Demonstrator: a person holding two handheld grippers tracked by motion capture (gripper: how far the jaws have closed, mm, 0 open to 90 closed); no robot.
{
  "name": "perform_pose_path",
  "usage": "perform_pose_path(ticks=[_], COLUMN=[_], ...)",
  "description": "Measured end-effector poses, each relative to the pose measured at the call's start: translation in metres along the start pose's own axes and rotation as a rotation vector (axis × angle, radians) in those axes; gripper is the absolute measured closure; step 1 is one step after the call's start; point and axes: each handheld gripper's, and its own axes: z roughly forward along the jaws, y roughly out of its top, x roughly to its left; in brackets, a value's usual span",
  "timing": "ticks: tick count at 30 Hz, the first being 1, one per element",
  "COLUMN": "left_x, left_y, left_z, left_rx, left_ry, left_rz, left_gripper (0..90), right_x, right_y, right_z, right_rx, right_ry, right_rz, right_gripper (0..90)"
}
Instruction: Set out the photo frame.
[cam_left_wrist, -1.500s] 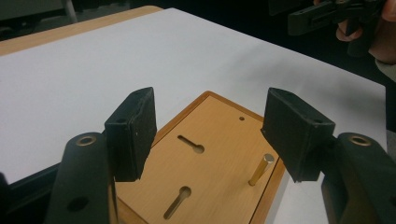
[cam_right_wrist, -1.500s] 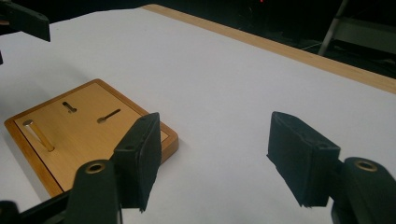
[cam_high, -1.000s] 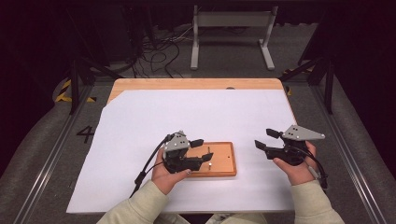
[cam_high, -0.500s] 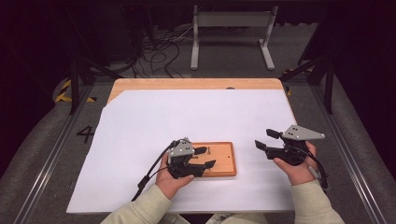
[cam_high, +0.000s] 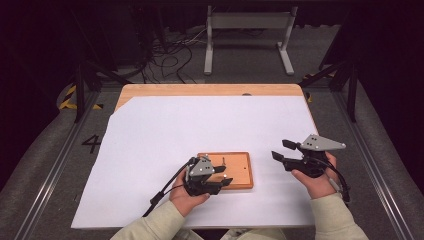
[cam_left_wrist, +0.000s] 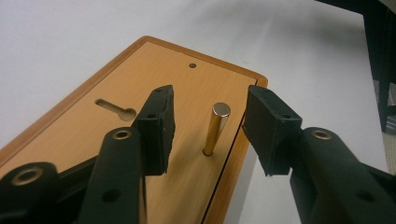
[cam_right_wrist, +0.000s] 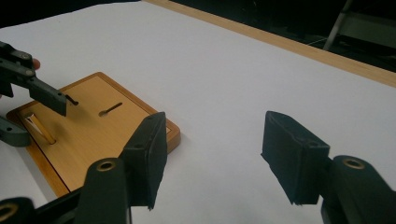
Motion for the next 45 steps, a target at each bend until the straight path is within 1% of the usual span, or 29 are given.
perform_pose_path(ticks=[3,4,5,6,7,9,10,11,12,13,15,16,19,23,27,29,30,31,33,34,37,40,42,44,45], left_x=[0.0,0.001,0.002,0.002,0.001,-0.001,-0.001,-0.002,-0.002,-0.003,-0.004,-0.005,-0.005,-0.006,-0.004,-0.004,-0.004,-0.006,-0.008,-0.01,-0.01,-0.011,-0.012,-0.013,-0.014], left_y=[0.0,0.0,-0.001,-0.001,-0.002,-0.004,-0.004,-0.004,-0.005,-0.005,-0.006,-0.006,-0.007,-0.007,-0.005,-0.005,-0.004,-0.005,-0.005,-0.007,-0.008,-0.008,-0.009,-0.01,-0.01], left_z=[0.0,0.001,0.001,0.002,0.003,0.003,0.003,0.003,0.003,0.002,0.003,0.003,0.003,0.003,0.002,0.002,0.002,0.002,0.002,0.003,0.003,0.003,0.003,0.003,0.003], left_rx=[-0.003,-0.001,0.011,0.011,0.008,-0.009,-0.009,-0.018,-0.022,-0.023,-0.015,-0.016,-0.022,-0.017,-0.004,0.001,0.004,0.004,0.002,-0.012,-0.022,-0.016,-0.018,-0.02,-0.021], left_ry=[0.003,-0.004,-0.028,-0.028,-0.023,-0.009,-0.009,0.001,0.006,0.014,0.027,0.031,0.035,0.034,0.025,0.025,0.031,0.043,0.054,0.064,0.069,0.076,0.084,0.097,0.107], left_rz=[-0.001,0.001,-0.011,-0.01,0.002,0.008,0.008,0.02,0.026,0.031,0.051,0.056,0.077,0.091,0.056,0.055,0.062,0.094,0.121,0.14,0.152,0.173,0.202,0.243,0.276], left_gripper=[56.5,57.6,60.5,61.5,62.8,63.5,64.7,68.1,68.1,70.9,81.7,82.9,83.3,83.4,83.4,83.4,83.5,83.4,83.4,83.4,83.4,83.4,83.2,82.8,82.5], right_x=[0.0,0.0,0.0,0.0,0.0,0.001,0.001,0.0,0.0,0.0,0.0,0.0,0.001,0.001,0.002,0.002,0.002,0.003,0.003,0.003,0.003,0.003,0.003,0.003,0.004], right_y=[0.0,0.0,0.0,0.0,-0.001,-0.001,-0.001,-0.001,-0.001,-0.001,-0.001,-0.001,-0.001,-0.001,-0.002,-0.002,-0.002,-0.002,-0.002,-0.002,-0.002,-0.002,-0.002,-0.002,-0.002], right_z=[0.0,0.0,0.001,0.001,0.001,0.001,0.001,0.002,0.002,0.002,0.002,0.002,0.002,0.003,0.004,0.005,0.005,0.005,0.005,0.005,0.005,0.005,0.006,0.006,0.006], right_rx=[0.003,0.004,0.004,0.004,0.003,0.002,0.002,0.001,0.001,0.001,0.0,0.001,0.003,0.005,0.001,0.0,-0.001,-0.002,-0.004,-0.005,-0.006,-0.005,-0.006,-0.003,-0.004], right_ry=[0.002,0.002,0.002,0.004,0.006,0.012,0.012,0.013,0.013,0.014,0.016,0.017,0.019,0.022,0.034,0.037,0.043,0.043,0.043,0.043,0.044,0.045,0.046,0.045,0.045], right_rz=[-0.001,0.0,0.0,0.001,0.002,0.002,0.002,0.002,0.002,0.002,0.003,0.003,0.006,0.001,-0.007,-0.007,-0.012,-0.015,-0.018,-0.02,-0.022,-0.025,-0.025,-0.03,-0.032], right_gripper=[41.5,41.5,41.5,41.5,41.8,42.2,42.2,42.2,42.2,42.1,42.2,42.1,42.1,42.4,43.4,43.4,43.5,43.5,43.4,43.5,43.5,43.4,43.4,43.4,43.4])
